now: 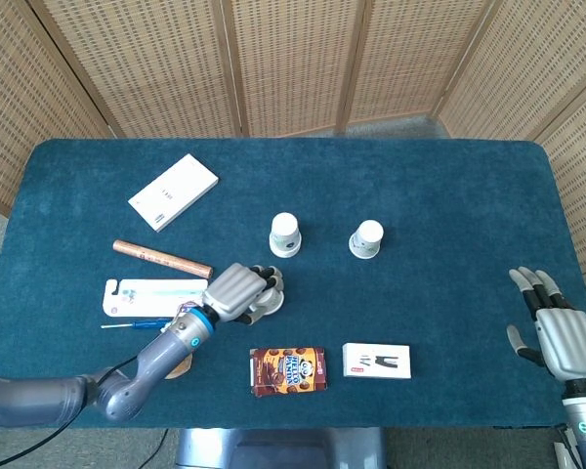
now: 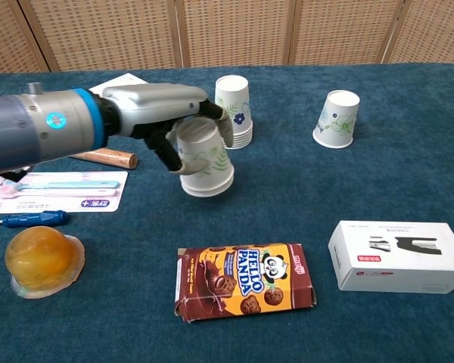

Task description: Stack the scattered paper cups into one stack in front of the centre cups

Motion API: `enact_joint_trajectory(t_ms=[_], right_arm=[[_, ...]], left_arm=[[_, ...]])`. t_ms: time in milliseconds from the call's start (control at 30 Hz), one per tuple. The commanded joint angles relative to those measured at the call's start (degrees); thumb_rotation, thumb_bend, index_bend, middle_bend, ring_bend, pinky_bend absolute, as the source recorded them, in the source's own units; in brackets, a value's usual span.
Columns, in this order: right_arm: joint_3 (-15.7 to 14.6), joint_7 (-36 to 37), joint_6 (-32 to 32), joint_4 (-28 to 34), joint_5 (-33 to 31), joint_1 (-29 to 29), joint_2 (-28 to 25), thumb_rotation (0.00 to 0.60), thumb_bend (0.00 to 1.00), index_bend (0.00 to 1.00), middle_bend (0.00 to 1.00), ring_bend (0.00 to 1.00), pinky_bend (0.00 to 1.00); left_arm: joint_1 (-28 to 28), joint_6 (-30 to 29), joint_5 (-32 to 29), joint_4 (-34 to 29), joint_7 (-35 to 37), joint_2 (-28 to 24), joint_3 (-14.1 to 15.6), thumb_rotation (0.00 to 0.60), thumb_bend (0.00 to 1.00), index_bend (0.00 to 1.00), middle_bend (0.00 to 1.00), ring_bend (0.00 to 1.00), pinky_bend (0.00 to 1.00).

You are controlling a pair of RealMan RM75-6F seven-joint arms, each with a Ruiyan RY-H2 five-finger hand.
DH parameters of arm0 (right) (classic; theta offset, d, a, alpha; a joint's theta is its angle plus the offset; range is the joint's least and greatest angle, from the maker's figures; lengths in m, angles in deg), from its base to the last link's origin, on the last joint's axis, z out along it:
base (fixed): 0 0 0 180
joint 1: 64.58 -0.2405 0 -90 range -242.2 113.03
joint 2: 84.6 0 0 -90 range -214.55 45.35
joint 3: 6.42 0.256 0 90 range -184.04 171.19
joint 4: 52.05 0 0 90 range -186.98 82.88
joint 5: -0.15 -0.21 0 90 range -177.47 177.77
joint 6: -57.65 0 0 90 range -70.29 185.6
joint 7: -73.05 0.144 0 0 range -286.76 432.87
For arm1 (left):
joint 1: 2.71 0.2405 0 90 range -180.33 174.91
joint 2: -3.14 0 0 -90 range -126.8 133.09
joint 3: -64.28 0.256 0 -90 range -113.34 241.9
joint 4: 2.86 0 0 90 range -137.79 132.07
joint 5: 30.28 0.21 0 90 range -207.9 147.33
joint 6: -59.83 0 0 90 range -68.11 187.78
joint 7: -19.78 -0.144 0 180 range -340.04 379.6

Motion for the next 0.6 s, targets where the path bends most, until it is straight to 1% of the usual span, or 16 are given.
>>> enact_joint_trajectory(t_ms=[33,267,500,567,600], right_arm=[[-0.03,-0.28,0.42,0.5,0.24,0.2,-0.36,0.6,0.45,0.0,0.01,0.0,0.36],[-0.04,-0.95,0.86,1.53,0.23,0.51,-1.11,0.6,0.45,0.0,0.01,0.0,0.36],[0.0,-1.34,1.49,2.29,0.4,0.82,-1.61,0.6,0.45,0.0,0.01,0.0,0.36],[0.01,-1.43,1.64,2.42,0.44,0.9,-1.68,0.6,0.45,0.0,0.01,0.0,0.36],[0.02,-1.49,1.7,2.48,0.44,0.93,-1.73,0.6,0.45,0.0,0.01,0.0,0.36]], left_arm=[[-1.78,0.95,-0.86,2.23,0.33,2.28,-1.28,0.6,0.46,0.3,0.25,0.35,0.59],[-5.25,2.98,-2.64,7.48,1.0,7.24,-3.11,0.6,0.46,0.3,0.25,0.34,0.58],[-8.09,4.8,-4.59,12.27,1.0,11.13,-3.92,0.6,0.46,0.29,0.24,0.33,0.57],[-8.83,5.86,-5.61,12.86,0.48,11.25,-3.69,0.6,0.46,0.26,0.22,0.29,0.53],[-9.09,6.22,-6.17,12.8,0.13,11.09,-3.55,0.6,0.46,0.2,0.18,0.23,0.49]])
